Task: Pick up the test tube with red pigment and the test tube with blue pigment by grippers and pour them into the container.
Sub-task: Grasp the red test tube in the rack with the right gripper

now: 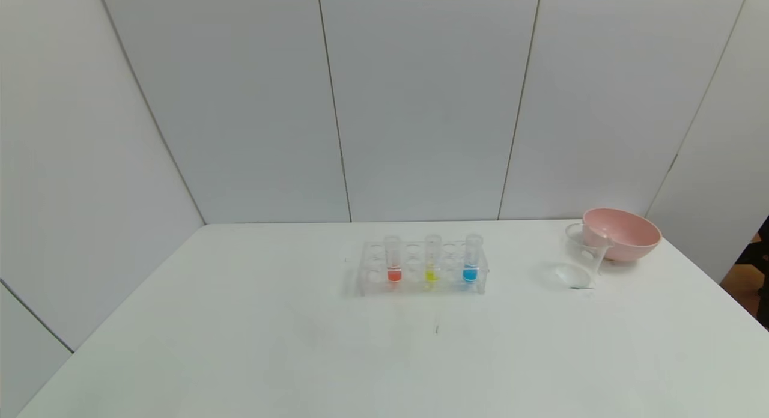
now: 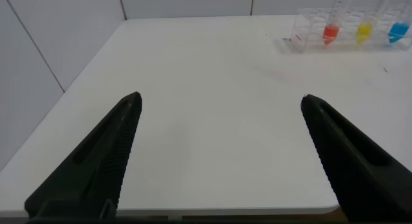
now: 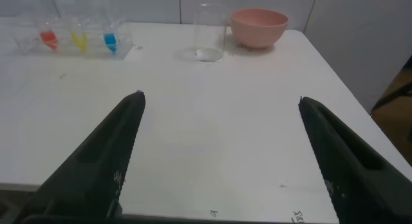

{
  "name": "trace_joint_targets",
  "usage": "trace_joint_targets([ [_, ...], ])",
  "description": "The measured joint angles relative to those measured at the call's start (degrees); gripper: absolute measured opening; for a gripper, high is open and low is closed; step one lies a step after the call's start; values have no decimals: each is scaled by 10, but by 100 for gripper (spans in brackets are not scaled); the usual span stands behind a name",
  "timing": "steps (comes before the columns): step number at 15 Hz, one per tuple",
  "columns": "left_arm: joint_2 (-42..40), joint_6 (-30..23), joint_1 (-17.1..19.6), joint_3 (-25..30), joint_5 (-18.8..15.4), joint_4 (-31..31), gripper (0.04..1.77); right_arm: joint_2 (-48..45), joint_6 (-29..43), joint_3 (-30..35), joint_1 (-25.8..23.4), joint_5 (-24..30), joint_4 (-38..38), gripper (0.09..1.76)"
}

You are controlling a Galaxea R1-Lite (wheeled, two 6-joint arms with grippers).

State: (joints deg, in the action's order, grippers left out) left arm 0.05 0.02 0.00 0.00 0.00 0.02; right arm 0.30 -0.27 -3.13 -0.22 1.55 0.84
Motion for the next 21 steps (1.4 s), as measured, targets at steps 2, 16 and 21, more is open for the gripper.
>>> trace_joint_targets([
  [2,0,0,0,0,0,0,176,22,-1,-39,0,11,0,171],
  [16,0,0,0,0,0,0,176,538,9,-121,149,-92,-334,171],
  [21,0,0,0,0,0,0,176,651,57,-174,362,-262,-373,171],
])
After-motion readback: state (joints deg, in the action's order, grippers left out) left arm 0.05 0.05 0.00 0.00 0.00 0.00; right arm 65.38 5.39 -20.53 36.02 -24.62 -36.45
